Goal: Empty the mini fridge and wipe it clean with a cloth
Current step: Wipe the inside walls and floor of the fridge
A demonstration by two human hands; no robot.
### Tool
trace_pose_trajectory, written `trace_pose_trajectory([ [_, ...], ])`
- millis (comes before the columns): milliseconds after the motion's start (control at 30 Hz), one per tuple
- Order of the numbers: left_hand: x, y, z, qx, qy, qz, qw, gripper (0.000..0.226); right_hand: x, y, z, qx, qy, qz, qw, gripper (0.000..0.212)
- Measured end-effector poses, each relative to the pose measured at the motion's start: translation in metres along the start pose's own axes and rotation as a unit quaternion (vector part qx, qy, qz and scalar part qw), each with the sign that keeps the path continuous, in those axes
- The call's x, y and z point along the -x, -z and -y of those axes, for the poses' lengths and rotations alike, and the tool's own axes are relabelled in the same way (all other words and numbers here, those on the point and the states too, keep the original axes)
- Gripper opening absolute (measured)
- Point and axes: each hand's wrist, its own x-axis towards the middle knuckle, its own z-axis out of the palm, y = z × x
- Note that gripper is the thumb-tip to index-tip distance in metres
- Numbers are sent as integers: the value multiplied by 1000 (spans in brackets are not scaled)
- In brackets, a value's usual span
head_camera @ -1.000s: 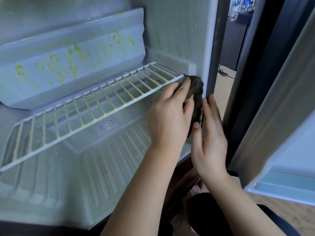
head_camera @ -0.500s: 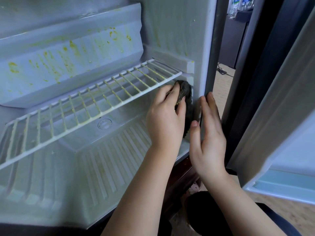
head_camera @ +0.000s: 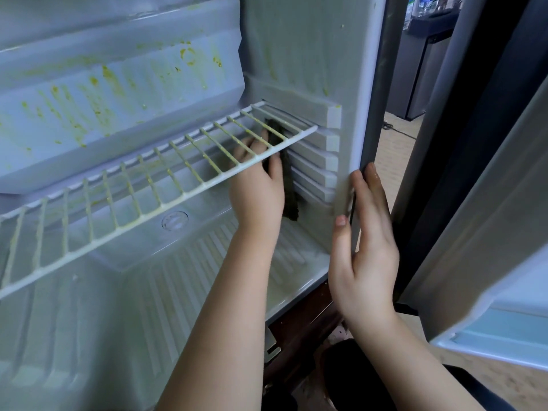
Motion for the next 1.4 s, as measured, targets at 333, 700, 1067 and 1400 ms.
trace_pose_trajectory([
  [333, 7, -2, -6, 31, -30, -19, 999, 31, 1, -2, 1, 1, 3, -9, 1000, 49],
  [700, 38, 26, -26, 80, -156, 79, 981, 34, 3, -4, 6, 3, -9, -19, 1000, 51],
  [1067, 3, 15, 3, -41, -85, 54, 994, 32, 1, -2, 2, 5, -5, -16, 1000, 49],
  [1400, -6, 5, 8, -37, -59, 32, 997, 37, 0, 0, -1, 7, 6, 0, 1000, 50],
])
